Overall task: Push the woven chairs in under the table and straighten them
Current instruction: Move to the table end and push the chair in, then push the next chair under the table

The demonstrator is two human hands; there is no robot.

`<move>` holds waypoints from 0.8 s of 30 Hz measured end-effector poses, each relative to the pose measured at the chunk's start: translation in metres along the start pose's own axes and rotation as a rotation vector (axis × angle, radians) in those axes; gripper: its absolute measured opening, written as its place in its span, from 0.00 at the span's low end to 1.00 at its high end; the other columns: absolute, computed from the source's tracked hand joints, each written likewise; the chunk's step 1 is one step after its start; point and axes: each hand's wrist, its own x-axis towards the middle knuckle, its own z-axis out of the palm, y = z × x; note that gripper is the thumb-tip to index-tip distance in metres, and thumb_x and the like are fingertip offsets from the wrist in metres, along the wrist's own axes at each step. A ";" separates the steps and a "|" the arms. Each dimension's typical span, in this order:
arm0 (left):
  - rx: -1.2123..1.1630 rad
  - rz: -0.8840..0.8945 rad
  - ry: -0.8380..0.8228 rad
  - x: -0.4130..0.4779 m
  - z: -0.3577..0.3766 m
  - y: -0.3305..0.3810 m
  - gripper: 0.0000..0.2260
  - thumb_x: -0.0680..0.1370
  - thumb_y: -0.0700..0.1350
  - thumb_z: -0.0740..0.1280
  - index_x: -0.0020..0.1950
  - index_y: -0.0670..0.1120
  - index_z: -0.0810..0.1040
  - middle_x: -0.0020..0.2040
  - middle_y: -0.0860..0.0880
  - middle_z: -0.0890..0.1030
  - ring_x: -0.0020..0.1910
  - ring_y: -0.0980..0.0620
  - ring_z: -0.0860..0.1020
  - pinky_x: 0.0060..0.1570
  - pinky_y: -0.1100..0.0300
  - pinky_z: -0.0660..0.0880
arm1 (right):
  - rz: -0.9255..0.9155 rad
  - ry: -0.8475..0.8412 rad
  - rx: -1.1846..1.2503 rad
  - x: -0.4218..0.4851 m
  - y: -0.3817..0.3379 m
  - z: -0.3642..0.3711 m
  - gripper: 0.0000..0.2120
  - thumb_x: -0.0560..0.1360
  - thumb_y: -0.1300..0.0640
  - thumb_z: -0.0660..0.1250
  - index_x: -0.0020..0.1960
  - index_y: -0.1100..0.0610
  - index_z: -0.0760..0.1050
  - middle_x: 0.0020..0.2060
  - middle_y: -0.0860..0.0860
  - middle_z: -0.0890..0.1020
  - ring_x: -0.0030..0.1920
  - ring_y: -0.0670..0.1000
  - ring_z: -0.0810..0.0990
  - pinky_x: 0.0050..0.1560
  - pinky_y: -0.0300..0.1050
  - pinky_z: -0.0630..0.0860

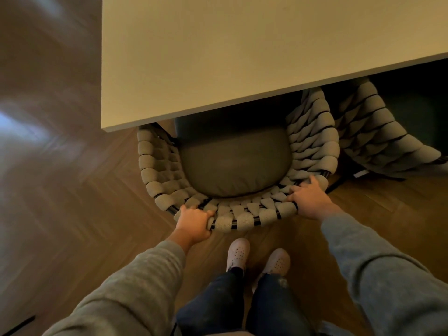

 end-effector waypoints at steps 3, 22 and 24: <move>0.016 0.006 -0.042 0.004 -0.005 -0.001 0.18 0.75 0.55 0.62 0.65 0.55 0.70 0.55 0.51 0.79 0.57 0.47 0.75 0.61 0.46 0.66 | -0.022 -0.011 -0.009 0.004 0.003 -0.001 0.16 0.78 0.48 0.62 0.65 0.41 0.73 0.63 0.48 0.73 0.67 0.54 0.69 0.72 0.65 0.49; -0.301 0.241 0.431 0.092 -0.155 0.261 0.30 0.78 0.61 0.62 0.77 0.50 0.61 0.79 0.44 0.49 0.78 0.46 0.45 0.75 0.49 0.41 | 0.086 0.363 0.723 -0.077 0.233 0.073 0.49 0.66 0.30 0.68 0.78 0.44 0.49 0.78 0.50 0.48 0.78 0.51 0.41 0.76 0.55 0.41; -0.267 0.253 0.470 0.103 -0.171 0.314 0.30 0.78 0.61 0.62 0.76 0.50 0.61 0.80 0.44 0.47 0.78 0.46 0.43 0.75 0.48 0.40 | 0.126 0.360 0.655 -0.099 0.295 0.098 0.48 0.67 0.31 0.68 0.78 0.45 0.49 0.78 0.51 0.50 0.78 0.53 0.43 0.76 0.54 0.40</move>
